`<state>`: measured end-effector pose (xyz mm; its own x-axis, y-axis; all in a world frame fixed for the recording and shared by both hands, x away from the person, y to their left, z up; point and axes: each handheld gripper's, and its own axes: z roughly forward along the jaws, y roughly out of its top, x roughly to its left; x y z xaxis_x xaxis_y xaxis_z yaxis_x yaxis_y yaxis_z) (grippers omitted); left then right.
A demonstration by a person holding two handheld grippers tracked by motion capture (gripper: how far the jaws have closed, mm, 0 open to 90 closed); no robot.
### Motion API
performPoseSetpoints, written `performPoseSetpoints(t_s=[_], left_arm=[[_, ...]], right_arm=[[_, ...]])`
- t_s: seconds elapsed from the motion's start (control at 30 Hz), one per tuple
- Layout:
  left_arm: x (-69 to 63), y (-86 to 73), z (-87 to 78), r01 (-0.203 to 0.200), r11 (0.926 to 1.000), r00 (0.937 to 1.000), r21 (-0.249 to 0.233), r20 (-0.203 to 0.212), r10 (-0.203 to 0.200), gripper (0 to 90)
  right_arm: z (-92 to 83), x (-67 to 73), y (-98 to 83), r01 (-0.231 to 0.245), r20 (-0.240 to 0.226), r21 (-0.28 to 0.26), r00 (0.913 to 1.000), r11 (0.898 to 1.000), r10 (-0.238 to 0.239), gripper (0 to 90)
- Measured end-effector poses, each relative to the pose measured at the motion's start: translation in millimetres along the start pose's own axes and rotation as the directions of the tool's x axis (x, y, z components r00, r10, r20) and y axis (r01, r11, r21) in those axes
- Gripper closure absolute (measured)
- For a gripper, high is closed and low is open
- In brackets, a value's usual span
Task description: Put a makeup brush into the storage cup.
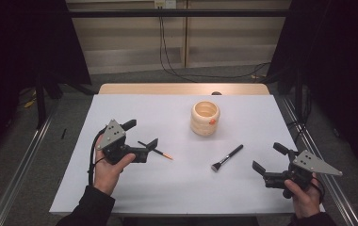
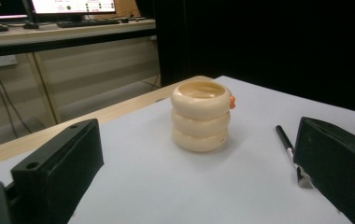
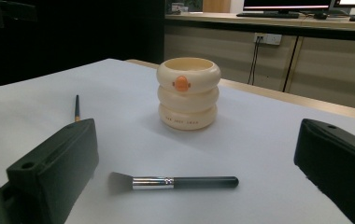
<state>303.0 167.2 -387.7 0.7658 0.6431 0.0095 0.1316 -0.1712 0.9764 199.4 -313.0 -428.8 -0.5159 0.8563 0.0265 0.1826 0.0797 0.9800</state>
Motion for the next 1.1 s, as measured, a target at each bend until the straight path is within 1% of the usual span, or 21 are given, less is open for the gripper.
performPoseSetpoints(t_s=[0.1, 0.13, 0.2, 0.23, 0.27, 0.3, 0.33, 0.37, 0.4, 0.47, 0.5, 0.53, 0.6, 0.63, 0.67, 0.73, 0.8, 0.9, 0.93, 1.03, 1.1], left_arm=[[3.7, 2.8, 6.6, -0.009, 1.0, 0.9999, -0.003, -0.008, 0.009, 1.8], [6.0, 3.7, 8.9, -0.02, 0.9998, 0.9998, -0.001, 0.004, 0.02, 1.8], [9.1, 5.8, 13.1, -0.026, 0.9996, 0.9996, -0.01, -0.006, 0.026, 1.9], [11.2, 6.9, 15.3, -0.042, 0.999, 0.9989, -0.012, -0.021, 0.042, 1.9], [12.7, 7.6, 18.0, -0.025, 0.9993, 0.9995, -0.027, -0.018, 0.025, 1.9], [16.3, 8.5, 19.4, -0.035, 0.9992, 0.9994, -0.021, -0.005, 0.035, 1.9], [17.3, 9.1, 21.1, -0.02, 0.9996, 0.9998, -0.02, -0.003, 0.02, 2.0], [19.6, 9.8, 22.8, -0.023, 0.9997, 0.9997, -0.011, -0.003, 0.023, 2.0], [20.9, 10.4, 24.0, -0.032, 0.9995, 0.9994, -0.005, -0.016, 0.031, 2.0], [24.8, 11.2, 28.6, -0.005, 0.9999, 1.0, -0.015, -0.005, 0.005, 1.6], [25.7, 11.5, 29.6, -0.001, 0.9999, 1.0, -0.016, 0.005, 0.001, 1.6], [26.3, 11.4, 30.2, -0.007, 0.9999, 1.0, -0.01, -0.006, 0.007, 1.7], [27.3, 10.6, 31.5, -0.011, 0.9999, 0.9999, -0.003, 0.001, 0.011, 1.7], [26.3, 9.9, 31.9, -0.003, 1.0, 1.0, 0.003, -0.007, 0.003, 1.7], [27.3, 9.4, 32.0, -0.005, 1.0, 1.0, 0.004, 0.003, 0.005, 1.8], [28.5, 9.1, 32.0, -0.003, 1.0, 1.0, 0.001, 0.0, 0.003, 1.7], [30.7, 9.2, 31.8, -0.003, 1.0, 1.0, 0.008, -0.001, 0.003, 1.8], [32.7, 10.0, 32.1, -0.003, 0.9995, 0.9997, 0.033, -0.023, 0.004, 2.5], [33.9, 9.6, 33.2, 0.0, 0.9993, 1.0, 0.037, -0.005, 0.001, 2.7], [35.5, 10.8, 35.8, -0.01, 0.9974, 0.9999, 0.071, 0.003, 0.01, 2.7], [36.6, 13.0, 38.3, -0.005, 0.9953, 0.9999, 0.096, 0.011, 0.004, 3.5]], right_arm=[[-0.3, -0.5, 0.0, -0.008, 0.002, 0.0, 1.0, 1.0, 0.008, 0.0], [-0.3, -0.6, -0.1, -0.007, 0.006, -0.001, 1.0, 1.0, 0.007, 0.0], [-0.2, -0.6, -0.1, -0.009, 0.005, 0.0, 0.9999, 1.0, 0.009, 0.0], [-0.1, -0.4, -0.1, -0.01, 0.006, 0.0, 0.9999, 1.0, 0.01, 0.0], [-0.3, -0.4, -0.1, -0.006, 0.006, -0.001, 1.0, 1.0, 0.006, 0.0], [-0.3, -0.7, -0.2, -0.001, 0.004, -0.005, 1.0, 1.0, 0.001, 0.0], [-1.1, -1.1, -0.1, -0.004, 0.013, -0.004, 0.9999, 1.0, 0.004, 0.0], [-1.2, -1.5, -0.3, -0.007, 0.008, -0.006, 0.9999, 1.0, 0.007, 0.0], [-1.2, -1.5, -0.3, -0.007, 0.008, -0.006, 0.9999, 1.0, 0.007, 0.0], [-1.3, -2.2, -0.3, -0.007, 0.008, -0.007, 0.9999, 1.0, 0.007, 0.0], [-1.3, -2.2, -0.3, -0.007, 0.008, -0.007, 0.9999, 1.0, 0.007, 0.0], [-1.3, -2.3, -0.3, -0.006, 0.007, -0.006, 1.0, 1.0, 0.006, 0.0], [-1.3, -1.8, -0.1, -0.011, 0.009, -0.01, 0.9999, 1.0, 0.011, 0.0], [-1.4, -1.7, -0.2, -0.012, 0.008, -0.01, 0.9999, 1.0, 0.012, 0.0], [-1.6, -1.8, -0.2, -0.012, 0.009, -0.01, 0.9999, 1.0, 0.013, 0.0], [-1.2, -2.2, -0.5, -0.009, 0.009, -0.004, 0.9999, 1.0, 0.009, 0.0], [-1.1, -1.5, -0.4, -0.007, 0.01, -0.005, 0.9999, 1.0, 0.007, 0.0], [-0.7, -0.9, -0.4, -0.003, 0.009, -0.004, 1.0, 1.0, 0.003, 0.0], [-0.4, -1.0, -0.4, -0.006, 0.007, -0.002, 1.0, 1.0, 0.006, 0.0], [-0.5, -2.3, -0.7, -0.009, 0.01, -0.005, 0.9999, 1.0, 0.009, 0.0], [-1.0, -3.0, -0.8, -0.02, 0.01, -0.004, 0.9997, 1.0, 0.021, 0.0]])
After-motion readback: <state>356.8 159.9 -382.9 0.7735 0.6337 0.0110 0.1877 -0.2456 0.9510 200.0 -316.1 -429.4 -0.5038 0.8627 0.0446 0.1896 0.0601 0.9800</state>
